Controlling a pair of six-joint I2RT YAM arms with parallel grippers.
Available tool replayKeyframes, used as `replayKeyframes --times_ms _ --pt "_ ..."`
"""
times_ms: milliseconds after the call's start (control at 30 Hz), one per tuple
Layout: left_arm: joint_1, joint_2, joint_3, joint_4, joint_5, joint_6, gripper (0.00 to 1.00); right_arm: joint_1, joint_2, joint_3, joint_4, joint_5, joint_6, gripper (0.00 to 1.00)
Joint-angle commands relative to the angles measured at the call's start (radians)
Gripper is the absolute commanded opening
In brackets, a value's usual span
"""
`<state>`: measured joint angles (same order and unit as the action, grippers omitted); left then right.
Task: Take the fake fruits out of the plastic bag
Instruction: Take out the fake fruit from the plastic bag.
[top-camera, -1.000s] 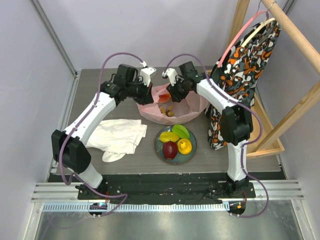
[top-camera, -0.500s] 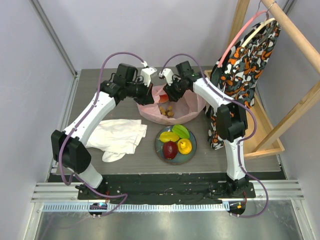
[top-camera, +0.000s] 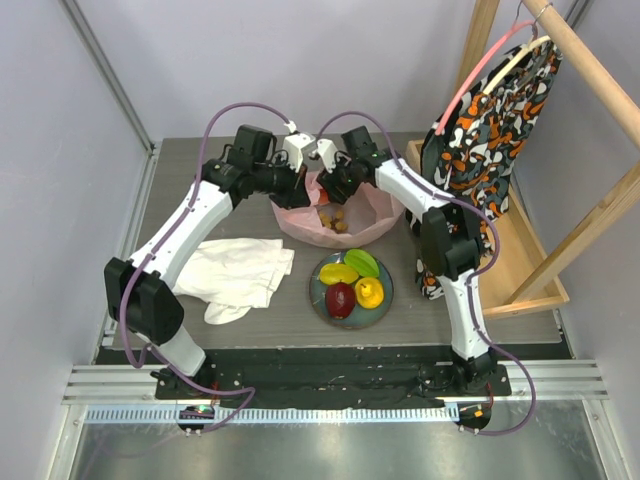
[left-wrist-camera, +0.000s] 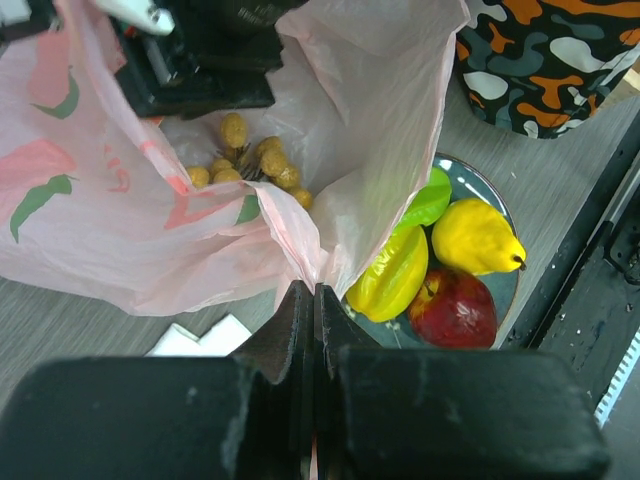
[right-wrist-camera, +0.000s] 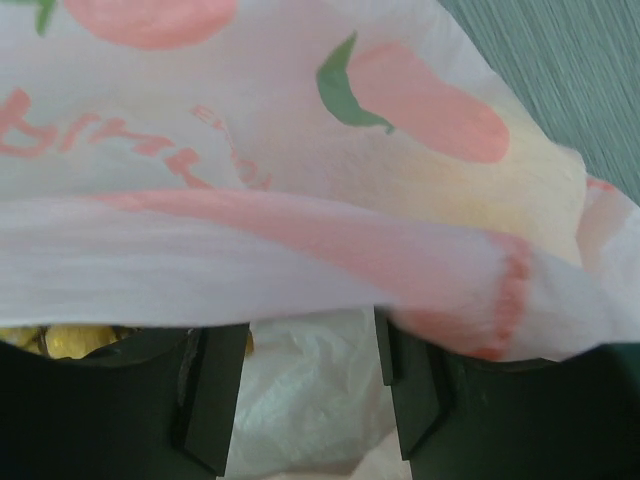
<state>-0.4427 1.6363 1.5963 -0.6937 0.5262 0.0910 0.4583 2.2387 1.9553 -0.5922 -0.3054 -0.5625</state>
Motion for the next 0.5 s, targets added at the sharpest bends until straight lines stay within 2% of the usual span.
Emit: replayKeyframes --times_ms 0,100,233,333,467 --pt "0.006 0.000 0.033 0.005 0.031 0.010 0.00 0.034 0.036 0.065 0.083 -0.003 0.004 0.59" --pt "0.007 -0.006 0.018 0.008 0.032 0.010 0.00 0.042 0.061 0.076 0.112 -0.004 0.009 0.54" --pt "0.006 -0.012 0.007 0.013 0.018 0.009 0.00 0.046 0.072 0.083 0.129 0.018 0.016 0.20" --pt "0.007 -0.015 0.008 0.019 -0.002 0.010 0.00 0.039 0.030 0.044 0.114 0.028 -0.003 0.10" --pt "0.009 -0.016 0.004 0.045 -0.052 0.009 0.00 0.016 -0.149 -0.050 0.066 0.000 -0.011 0.04"
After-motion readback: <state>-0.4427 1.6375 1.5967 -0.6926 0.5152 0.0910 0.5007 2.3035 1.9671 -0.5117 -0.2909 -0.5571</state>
